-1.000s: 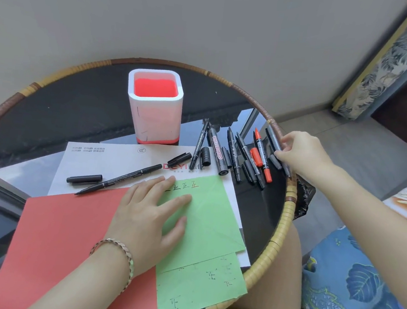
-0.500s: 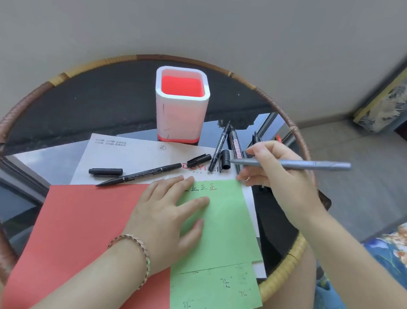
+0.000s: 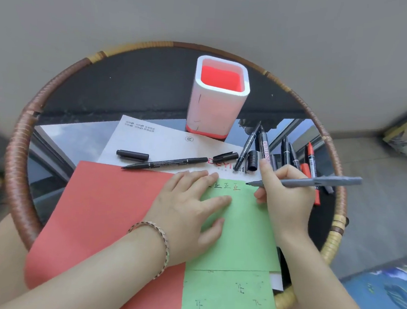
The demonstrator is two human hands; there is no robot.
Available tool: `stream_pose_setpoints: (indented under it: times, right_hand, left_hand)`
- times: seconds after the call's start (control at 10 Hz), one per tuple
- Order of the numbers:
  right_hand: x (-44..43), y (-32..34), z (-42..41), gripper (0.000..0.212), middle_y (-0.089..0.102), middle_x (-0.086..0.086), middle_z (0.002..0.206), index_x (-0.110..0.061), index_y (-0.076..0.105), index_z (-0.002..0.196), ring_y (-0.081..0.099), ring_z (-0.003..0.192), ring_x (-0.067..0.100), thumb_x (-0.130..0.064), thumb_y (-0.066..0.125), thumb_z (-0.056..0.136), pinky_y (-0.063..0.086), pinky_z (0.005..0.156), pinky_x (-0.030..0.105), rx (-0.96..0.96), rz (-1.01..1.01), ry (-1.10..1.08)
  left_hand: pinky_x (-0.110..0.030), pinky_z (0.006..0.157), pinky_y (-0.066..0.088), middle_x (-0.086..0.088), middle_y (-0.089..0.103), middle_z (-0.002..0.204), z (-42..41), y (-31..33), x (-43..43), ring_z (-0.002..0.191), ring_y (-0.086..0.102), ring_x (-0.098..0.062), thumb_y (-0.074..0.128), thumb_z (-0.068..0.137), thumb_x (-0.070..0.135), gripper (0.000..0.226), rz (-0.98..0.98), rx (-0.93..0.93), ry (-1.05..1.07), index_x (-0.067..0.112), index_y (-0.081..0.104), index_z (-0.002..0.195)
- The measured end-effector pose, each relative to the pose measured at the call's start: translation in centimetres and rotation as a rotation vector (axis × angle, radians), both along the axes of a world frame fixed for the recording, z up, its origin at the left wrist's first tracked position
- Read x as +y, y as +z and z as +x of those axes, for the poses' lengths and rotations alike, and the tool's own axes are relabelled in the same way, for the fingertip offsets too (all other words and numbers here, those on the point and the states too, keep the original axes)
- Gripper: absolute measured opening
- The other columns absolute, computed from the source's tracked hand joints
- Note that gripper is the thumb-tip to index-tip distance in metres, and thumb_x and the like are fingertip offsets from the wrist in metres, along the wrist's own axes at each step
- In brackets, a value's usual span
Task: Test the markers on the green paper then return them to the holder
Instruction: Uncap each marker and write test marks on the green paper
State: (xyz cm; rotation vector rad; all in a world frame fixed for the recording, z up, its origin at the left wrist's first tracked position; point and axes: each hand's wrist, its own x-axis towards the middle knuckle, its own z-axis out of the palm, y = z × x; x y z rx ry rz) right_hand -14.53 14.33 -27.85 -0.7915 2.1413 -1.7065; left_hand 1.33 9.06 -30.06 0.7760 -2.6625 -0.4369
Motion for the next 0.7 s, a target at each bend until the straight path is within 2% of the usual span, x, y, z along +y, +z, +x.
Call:
stream_pose_setpoints:
  times: [0.2,0.3,0.5,0.7]
  right_hand:
    - [0.0,-0.56,-0.03,0.04,0.053,0.004,0.036,0.005,0.042,0.055,0.048,0.033,0.012,-0.015,0.059,0.085,0.042,0.043,0.021,0.067,0.019,-0.001]
    - [-0.08,-0.48,0.25,0.038,0.053,0.029,0.049,0.01,0.04,0.058,0.048,0.033,0.01,-0.011,0.058,0.084,0.043,0.047,0.026,0.069,0.023,0.004]
    - [-0.09,-0.44,0.28,0.037,0.053,0.036,0.055,0.014,0.042,0.061,0.049,0.033,0.007,-0.011,0.057,0.084,0.041,0.043,0.022,0.075,0.034,0.019]
    - [-0.15,-0.39,0.32,0.036,0.054,0.035,0.054,0.013,0.042,0.061,0.049,0.033,0.005,-0.01,0.057,0.084,0.041,0.042,0.019,0.072,0.036,0.03]
  left_hand:
    - [-0.041,0.095,0.033,-0.01,0.063,0.117,0.0,0.0,0.02,0.11,0.057,-0.03,0.047,0.075,0.038,0.035,0.025,-0.013,0.007,0.028,0.069,0.1]
    - [-0.04,0.095,0.033,-0.01,0.063,0.116,-0.01,0.06,0.05,0.109,0.057,-0.03,0.047,0.075,0.038,0.035,0.027,-0.016,0.013,0.028,0.07,0.099]
    - [-0.039,0.096,0.031,-0.01,0.064,0.116,-0.06,0.21,0.08,0.108,0.057,-0.03,0.047,0.074,0.038,0.035,0.025,-0.02,0.011,0.028,0.07,0.099]
    - [-0.038,0.096,0.031,-0.01,0.064,0.116,-0.04,0.31,0.1,0.108,0.057,-0.03,0.047,0.075,0.038,0.035,0.031,-0.026,0.014,0.028,0.07,0.099]
